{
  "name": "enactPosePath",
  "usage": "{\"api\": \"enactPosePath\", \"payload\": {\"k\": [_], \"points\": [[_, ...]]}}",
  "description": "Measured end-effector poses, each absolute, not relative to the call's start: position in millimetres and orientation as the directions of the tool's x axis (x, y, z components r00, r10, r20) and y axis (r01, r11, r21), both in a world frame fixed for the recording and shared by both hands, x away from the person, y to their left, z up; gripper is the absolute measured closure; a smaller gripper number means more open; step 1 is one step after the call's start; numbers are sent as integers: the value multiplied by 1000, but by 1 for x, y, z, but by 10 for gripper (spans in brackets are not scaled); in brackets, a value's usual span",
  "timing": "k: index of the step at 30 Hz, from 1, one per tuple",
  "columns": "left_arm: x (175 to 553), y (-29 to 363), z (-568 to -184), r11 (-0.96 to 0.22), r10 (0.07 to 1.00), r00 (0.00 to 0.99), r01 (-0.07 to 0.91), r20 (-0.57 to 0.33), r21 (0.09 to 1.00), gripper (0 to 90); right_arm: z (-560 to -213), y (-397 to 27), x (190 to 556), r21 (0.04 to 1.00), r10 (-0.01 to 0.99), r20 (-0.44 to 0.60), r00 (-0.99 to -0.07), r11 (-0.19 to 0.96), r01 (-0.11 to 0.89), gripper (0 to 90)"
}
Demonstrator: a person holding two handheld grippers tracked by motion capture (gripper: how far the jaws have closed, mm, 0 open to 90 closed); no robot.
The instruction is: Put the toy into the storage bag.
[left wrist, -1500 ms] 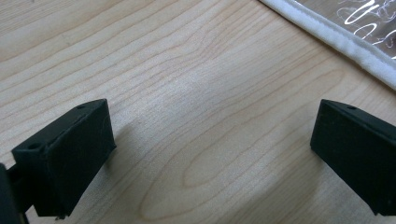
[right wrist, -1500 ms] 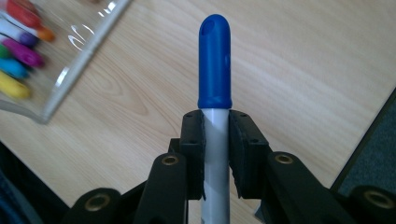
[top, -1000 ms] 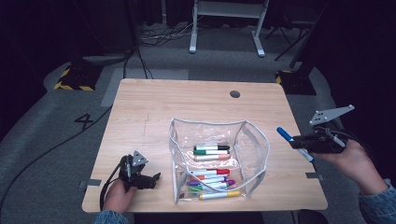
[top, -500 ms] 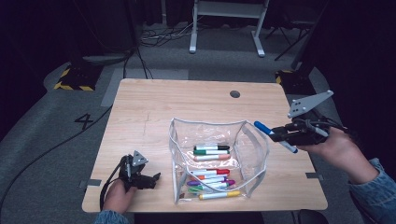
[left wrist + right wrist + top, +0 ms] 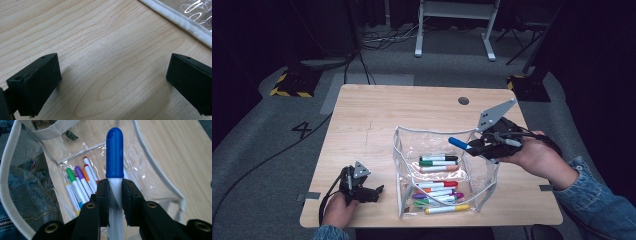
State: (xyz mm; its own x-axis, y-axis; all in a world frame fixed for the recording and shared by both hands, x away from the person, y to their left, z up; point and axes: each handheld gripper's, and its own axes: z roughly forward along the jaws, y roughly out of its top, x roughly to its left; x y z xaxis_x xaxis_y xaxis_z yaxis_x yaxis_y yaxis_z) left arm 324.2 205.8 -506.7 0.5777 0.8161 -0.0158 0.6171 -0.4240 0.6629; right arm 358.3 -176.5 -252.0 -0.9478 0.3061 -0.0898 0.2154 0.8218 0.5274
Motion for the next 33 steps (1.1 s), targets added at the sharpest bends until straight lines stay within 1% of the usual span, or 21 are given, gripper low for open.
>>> {"api": "enactPosePath", "payload": {"k": [7, 17, 25, 33], "points": [[324, 206, -507, -424, 816, 578, 617, -16, 663, 0, -269, -149, 362, 480, 265, -75, -961, 855, 198, 767], [324, 206, -507, -425, 816, 578, 617, -16, 662, 0, -303, -115, 364, 371, 233, -60, -971, 908, 195, 767], [324, 206, -507, -423, 816, 577, 618, -17, 663, 0, -327, -96, 361, 270, 195, -60, -979, 947, 172, 767], [325, 205, -507, -419, 817, 576, 619, -21, 664, 0, -347, -80, 359, 209, 165, -53, -985, 966, 151, 767]]}}
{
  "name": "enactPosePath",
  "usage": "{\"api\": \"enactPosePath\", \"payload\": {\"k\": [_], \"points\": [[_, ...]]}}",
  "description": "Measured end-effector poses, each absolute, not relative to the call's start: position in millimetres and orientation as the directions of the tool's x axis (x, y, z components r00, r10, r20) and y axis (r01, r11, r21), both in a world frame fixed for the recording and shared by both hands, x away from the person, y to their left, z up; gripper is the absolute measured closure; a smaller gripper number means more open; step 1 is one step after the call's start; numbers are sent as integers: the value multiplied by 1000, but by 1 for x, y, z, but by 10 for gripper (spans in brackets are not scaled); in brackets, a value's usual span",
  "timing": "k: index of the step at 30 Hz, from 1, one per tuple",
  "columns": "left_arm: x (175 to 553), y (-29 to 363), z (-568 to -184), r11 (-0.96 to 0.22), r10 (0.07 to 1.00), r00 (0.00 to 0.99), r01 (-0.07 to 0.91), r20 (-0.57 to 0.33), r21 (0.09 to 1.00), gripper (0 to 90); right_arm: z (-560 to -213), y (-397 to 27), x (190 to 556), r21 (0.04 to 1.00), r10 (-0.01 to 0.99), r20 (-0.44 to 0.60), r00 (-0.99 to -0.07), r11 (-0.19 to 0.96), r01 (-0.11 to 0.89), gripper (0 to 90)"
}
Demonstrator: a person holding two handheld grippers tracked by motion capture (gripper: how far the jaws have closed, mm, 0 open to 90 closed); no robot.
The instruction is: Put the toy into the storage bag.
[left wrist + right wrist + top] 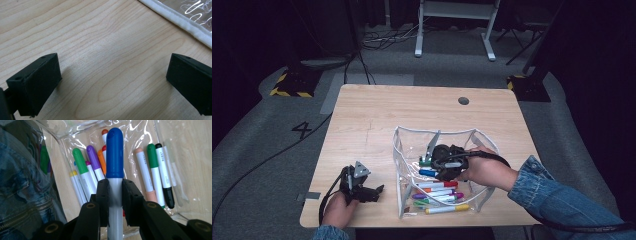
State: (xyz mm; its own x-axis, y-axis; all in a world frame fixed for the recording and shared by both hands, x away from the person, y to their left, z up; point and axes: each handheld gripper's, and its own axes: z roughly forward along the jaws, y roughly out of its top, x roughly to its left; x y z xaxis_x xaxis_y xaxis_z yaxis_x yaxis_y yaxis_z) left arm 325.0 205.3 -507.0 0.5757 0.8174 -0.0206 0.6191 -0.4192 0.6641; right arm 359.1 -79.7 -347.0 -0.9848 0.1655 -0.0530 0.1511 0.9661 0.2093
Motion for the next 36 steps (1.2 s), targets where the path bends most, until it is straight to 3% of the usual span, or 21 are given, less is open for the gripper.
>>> {"api": "enactPosePath", "payload": {"k": [18, 20, 22, 25, 36], "points": [[325, 205, -507, -420, 817, 576, 620, -22, 663, 0, -379, -57, 363, 75, 144, -11, -989, 987, 143, 760], [325, 205, -507, -420, 817, 577, 619, -21, 663, 0, -381, -56, 364, 61, 156, -1, -988, 986, 155, 728], [325, 205, -507, -420, 817, 577, 620, -21, 663, 0, -380, -56, 365, 88, 152, 1, -988, 984, 152, 612], [325, 205, -507, -420, 817, 577, 619, -21, 663, 0, -372, -59, 366, 129, 166, 2, -986, 978, 165, 529], [325, 205, -507, -421, 817, 577, 619, -21, 663, 0, -312, -95, 368, 375, 247, -12, -969, 899, 225, 470]]}}
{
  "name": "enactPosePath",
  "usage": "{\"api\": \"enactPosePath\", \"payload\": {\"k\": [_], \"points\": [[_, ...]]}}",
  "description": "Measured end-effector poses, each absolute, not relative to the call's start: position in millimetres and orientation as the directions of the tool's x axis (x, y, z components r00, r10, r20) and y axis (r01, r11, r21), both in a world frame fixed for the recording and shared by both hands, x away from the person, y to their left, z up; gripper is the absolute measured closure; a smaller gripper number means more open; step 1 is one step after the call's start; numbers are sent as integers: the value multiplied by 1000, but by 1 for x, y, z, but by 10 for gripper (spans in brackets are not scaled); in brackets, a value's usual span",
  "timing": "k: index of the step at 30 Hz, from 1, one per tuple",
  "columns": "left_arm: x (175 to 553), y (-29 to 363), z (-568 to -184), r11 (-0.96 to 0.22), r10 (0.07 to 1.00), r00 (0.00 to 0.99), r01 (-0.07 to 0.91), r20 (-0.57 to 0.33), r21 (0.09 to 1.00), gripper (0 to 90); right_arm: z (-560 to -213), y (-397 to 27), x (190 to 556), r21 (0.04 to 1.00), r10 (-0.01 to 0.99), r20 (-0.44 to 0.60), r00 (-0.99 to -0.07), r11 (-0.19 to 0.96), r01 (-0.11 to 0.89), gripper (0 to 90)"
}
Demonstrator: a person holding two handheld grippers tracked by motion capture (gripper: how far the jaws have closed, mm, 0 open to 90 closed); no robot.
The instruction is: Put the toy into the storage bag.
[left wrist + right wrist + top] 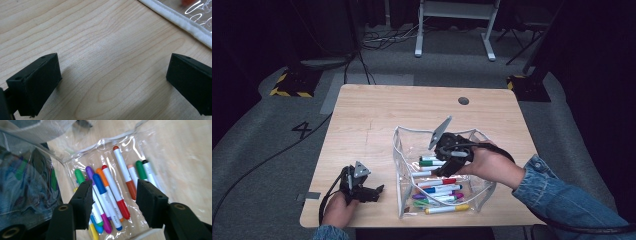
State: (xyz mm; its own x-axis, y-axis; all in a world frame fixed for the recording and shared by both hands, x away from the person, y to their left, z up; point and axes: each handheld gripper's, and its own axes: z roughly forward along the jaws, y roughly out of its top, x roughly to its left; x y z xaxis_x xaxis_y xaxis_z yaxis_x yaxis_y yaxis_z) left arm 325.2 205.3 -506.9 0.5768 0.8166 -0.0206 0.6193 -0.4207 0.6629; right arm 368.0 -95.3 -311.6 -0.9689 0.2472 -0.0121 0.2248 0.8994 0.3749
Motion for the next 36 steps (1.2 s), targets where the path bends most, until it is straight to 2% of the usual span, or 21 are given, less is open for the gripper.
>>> {"api": "enactPosePath", "payload": {"k": [6, 10, 19, 27, 36], "points": [[325, 205, -507, -420, 817, 577, 619, -21, 663, 0, -288, -122, 374, 444, 295, -36, -955, 861, 249, 460], [325, 205, -507, -420, 817, 576, 620, -21, 663, 0, -273, -148, 376, 492, 330, -43, -943, 828, 268, 477], [325, 205, -507, -420, 817, 577, 619, -21, 663, 0, -256, -216, 375, 603, 445, -73, -893, 732, 316, 455], [325, 205, -507, -420, 817, 577, 619, -21, 663, 0, -267, -279, 379, 641, 558, -50, -828, 654, 402, 439], [325, 205, -507, -420, 817, 576, 619, -21, 663, 0, -304, -327, 383, 647, 661, -12, -751, 577, 498, 402]]}}
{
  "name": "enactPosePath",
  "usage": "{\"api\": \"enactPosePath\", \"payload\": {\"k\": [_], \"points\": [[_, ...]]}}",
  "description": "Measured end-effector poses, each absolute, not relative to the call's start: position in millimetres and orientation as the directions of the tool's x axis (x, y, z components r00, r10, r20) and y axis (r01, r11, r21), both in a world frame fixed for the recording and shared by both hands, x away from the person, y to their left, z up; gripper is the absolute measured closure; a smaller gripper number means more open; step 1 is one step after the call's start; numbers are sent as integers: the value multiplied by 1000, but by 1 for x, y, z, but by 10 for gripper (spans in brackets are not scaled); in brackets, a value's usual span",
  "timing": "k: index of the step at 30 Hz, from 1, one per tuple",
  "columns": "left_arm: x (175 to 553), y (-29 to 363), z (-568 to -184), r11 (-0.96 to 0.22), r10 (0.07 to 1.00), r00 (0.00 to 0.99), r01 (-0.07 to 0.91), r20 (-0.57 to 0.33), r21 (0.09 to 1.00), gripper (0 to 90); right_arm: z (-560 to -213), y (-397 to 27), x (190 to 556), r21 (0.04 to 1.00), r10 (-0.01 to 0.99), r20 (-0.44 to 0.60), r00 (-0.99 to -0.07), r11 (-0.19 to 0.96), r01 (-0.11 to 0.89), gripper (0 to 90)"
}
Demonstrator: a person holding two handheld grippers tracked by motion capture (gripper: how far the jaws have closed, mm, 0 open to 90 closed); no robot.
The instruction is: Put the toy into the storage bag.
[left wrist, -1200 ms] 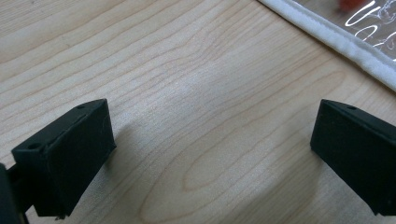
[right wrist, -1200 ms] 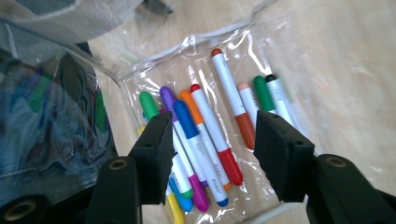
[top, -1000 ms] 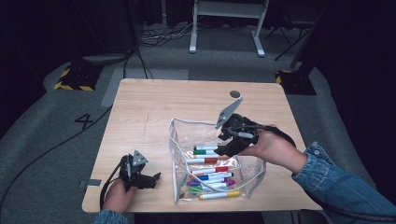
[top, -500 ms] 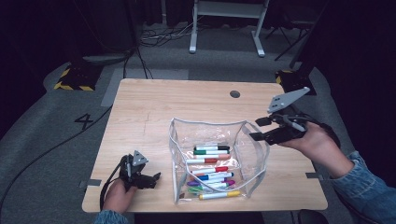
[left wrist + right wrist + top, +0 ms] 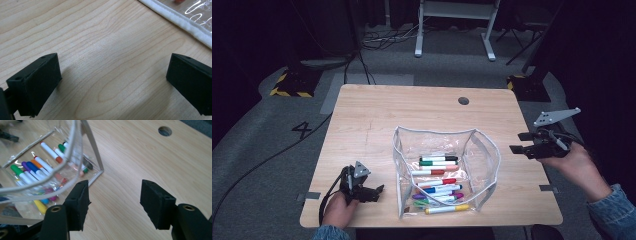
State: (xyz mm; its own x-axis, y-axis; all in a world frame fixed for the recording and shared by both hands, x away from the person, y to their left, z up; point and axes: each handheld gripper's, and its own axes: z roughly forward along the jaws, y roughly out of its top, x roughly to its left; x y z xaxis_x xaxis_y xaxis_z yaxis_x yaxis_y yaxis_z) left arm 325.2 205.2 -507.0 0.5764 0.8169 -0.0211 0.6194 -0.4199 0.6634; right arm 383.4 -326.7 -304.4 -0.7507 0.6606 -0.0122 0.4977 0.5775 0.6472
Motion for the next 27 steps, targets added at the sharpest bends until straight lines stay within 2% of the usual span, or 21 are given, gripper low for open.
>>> {"api": "enactPosePath", "payload": {"k": [10, 21, 27], "points": [[325, 205, -507, -420, 817, 576, 619, -21, 663, 0, -362, -366, 387, 659, 749, 14, -662, 491, 570, 381], [325, 205, -507, -420, 817, 576, 619, -21, 663, 0, -438, -380, 389, 660, 803, 42, -594, 424, 620, 358], [325, 205, -507, -420, 817, 576, 619, -21, 663, 0, -462, -380, 387, 673, 812, 41, -582, 408, 617, 341]]}}
